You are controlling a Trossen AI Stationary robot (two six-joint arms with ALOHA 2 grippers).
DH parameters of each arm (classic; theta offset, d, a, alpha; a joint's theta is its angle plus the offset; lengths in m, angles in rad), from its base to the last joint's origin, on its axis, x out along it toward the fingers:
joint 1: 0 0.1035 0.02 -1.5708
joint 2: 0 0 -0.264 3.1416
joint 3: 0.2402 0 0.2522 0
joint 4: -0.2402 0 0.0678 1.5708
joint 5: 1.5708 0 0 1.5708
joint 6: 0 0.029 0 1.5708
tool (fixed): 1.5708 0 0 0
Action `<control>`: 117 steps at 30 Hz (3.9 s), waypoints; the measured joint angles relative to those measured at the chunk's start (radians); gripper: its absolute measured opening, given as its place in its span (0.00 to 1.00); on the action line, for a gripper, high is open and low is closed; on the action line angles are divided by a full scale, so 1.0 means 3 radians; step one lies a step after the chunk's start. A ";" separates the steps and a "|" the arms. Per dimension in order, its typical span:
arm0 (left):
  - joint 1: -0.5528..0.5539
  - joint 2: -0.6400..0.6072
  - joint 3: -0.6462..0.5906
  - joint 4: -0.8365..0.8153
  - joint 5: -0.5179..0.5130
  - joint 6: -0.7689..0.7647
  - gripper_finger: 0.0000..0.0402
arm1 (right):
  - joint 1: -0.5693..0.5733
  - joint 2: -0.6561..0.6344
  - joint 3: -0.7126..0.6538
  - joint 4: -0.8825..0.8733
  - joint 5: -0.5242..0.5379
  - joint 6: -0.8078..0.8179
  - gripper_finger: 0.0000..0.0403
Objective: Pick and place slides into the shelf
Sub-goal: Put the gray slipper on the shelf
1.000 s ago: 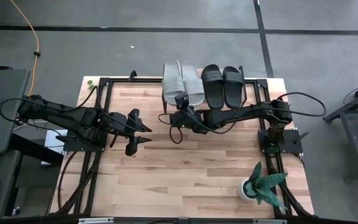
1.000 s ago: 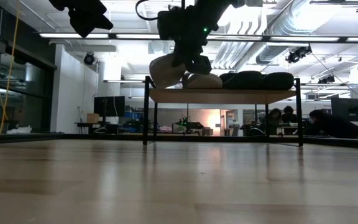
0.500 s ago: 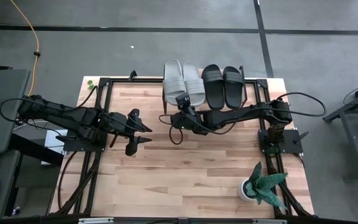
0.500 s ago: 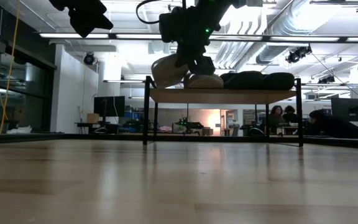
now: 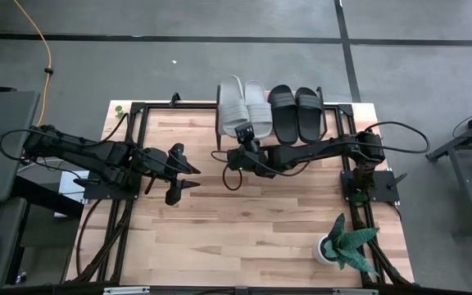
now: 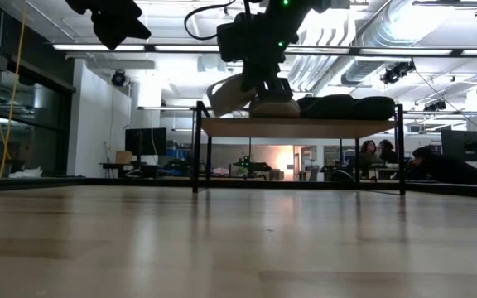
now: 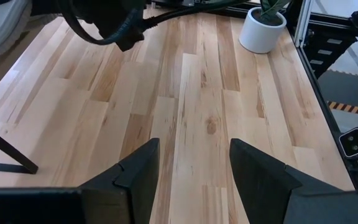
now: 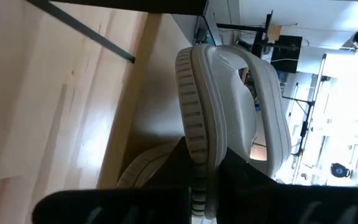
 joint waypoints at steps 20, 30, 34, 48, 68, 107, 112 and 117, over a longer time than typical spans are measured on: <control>0.0000 0.0000 0.0000 0.0095 0.0000 0.0000 0.45 | 0.0000 0.0000 -0.0003 0.0051 -0.0250 0.0016 0.00; 0.0000 0.0000 0.0000 0.0091 0.0000 0.0000 0.45 | -0.0004 -0.0001 -0.0003 -0.0151 -0.0241 0.0259 0.00; 0.0000 0.0000 0.0000 0.0091 0.0000 0.0000 0.45 | -0.0008 -0.0003 -0.0003 -0.0020 -0.0362 0.0206 0.00; 0.0000 0.0000 0.0000 0.0092 0.0000 0.0000 0.45 | -0.0045 -0.0006 -0.0003 -0.0005 -0.0436 0.0236 0.00; 0.0000 0.0000 0.0000 0.0097 0.0001 -0.0004 0.45 | -0.0078 -0.0005 -0.0003 -0.0129 -0.0753 0.0370 0.00; 0.0000 0.0000 0.0000 0.0100 0.0001 -0.0035 0.45 | 0.0029 0.0001 -0.0003 -0.0261 -0.1157 0.0801 0.48; 0.0000 0.0000 0.0000 0.0100 0.0001 -0.0036 0.45 | 0.0004 0.0001 -0.0003 -0.0255 -0.0928 0.0806 0.48; 0.0000 0.0000 0.0001 0.0100 0.0001 -0.0036 0.45 | -0.0046 0.0001 -0.0003 -0.0255 -0.0954 0.0871 0.48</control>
